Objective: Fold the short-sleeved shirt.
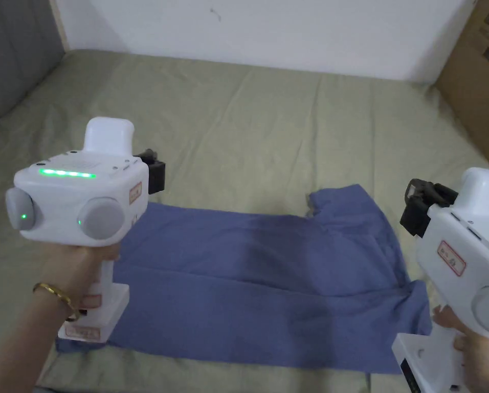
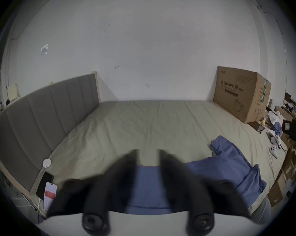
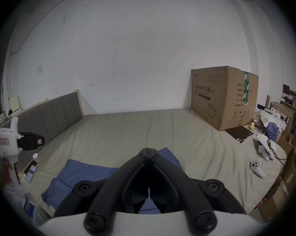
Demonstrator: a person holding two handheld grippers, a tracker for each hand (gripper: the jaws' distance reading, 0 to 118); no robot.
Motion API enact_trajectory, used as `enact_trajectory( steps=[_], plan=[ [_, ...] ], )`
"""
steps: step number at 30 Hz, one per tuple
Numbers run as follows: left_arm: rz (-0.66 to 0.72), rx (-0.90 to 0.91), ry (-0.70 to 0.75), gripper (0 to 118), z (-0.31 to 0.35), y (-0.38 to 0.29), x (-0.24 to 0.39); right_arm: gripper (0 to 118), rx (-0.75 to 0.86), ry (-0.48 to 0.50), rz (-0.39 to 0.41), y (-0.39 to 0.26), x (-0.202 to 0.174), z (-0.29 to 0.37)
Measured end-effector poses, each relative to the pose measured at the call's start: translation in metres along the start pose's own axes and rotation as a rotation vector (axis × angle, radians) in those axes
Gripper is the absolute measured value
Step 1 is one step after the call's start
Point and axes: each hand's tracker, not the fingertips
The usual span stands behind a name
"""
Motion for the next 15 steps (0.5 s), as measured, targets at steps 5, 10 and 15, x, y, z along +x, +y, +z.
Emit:
enact_trajectory(
  steps=[5, 10, 15],
  plan=[
    [0.030, -0.197, -0.015, 110, -0.075, 0.017, -0.026, 0, -0.043, 0.008, 0.028, 0.000, -0.003, -0.029],
    [0.117, -0.468, 0.014, 110, -0.156, 0.010, -0.053, 0, -0.104, 0.012, 0.038, -0.010, -0.001, -0.060],
    [0.070, -0.667, 0.127, 108, -0.220, -0.022, -0.064, 0, -0.181, -0.006, 0.032, -0.027, 0.005, -0.084]
  ],
)
